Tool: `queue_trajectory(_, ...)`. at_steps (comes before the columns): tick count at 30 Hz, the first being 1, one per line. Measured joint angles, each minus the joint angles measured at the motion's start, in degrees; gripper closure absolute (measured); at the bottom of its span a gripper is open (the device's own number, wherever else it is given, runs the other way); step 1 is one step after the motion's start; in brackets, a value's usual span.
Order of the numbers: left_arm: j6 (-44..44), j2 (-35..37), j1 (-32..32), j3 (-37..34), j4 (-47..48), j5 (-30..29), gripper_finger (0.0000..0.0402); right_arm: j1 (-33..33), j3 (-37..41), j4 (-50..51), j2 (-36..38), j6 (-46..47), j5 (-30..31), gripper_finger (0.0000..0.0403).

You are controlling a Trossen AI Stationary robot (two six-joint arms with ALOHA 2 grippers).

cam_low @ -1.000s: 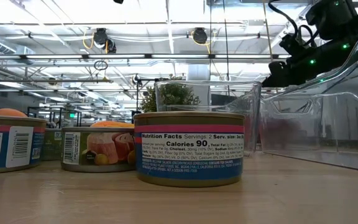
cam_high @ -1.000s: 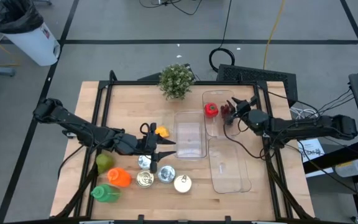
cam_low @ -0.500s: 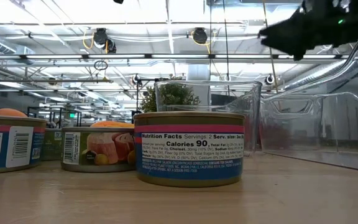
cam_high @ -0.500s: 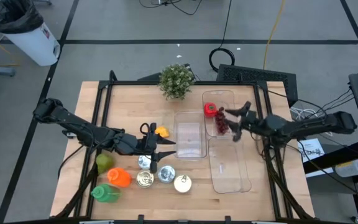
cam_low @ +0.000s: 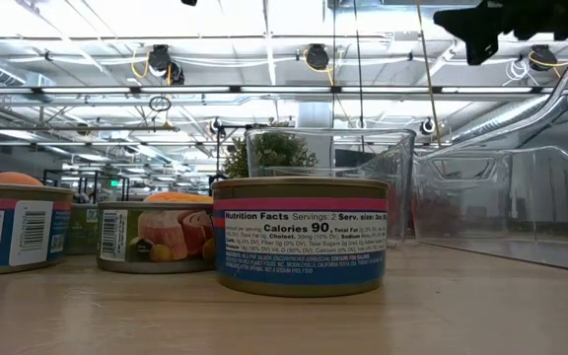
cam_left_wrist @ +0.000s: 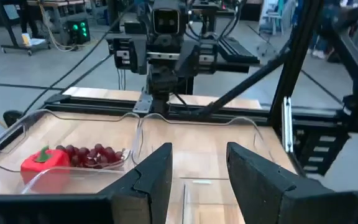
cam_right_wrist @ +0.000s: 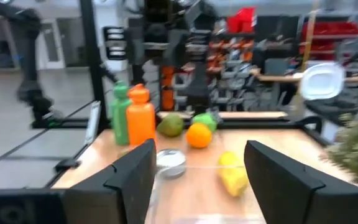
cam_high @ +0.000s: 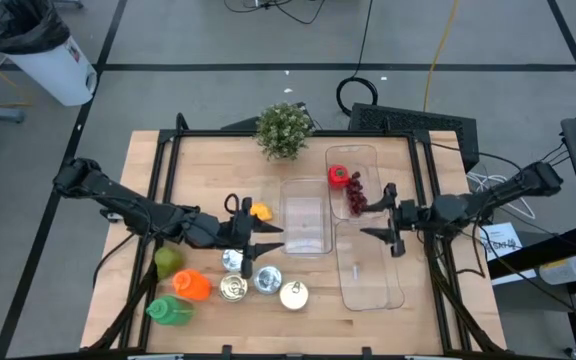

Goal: Pick & Place Food Item
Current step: Put the orange water bottle into the bottom transparent bin

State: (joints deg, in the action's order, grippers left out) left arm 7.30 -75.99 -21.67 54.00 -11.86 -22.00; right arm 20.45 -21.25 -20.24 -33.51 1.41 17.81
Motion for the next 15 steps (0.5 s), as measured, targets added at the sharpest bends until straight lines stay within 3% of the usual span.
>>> queue_trajectory(8,-6.0,7.6,-1.0,-1.4,12.3,-0.7,0.024,5.1,-0.6,0.9,-1.0,-0.5,-0.1,0.0166)
queue_trajectory(15,-5.3,16.8,-0.9,-13.5,5.2,-1.0,0.024,5.9,-0.6,0.3,-1.3,-0.8,0.0,0.0174)
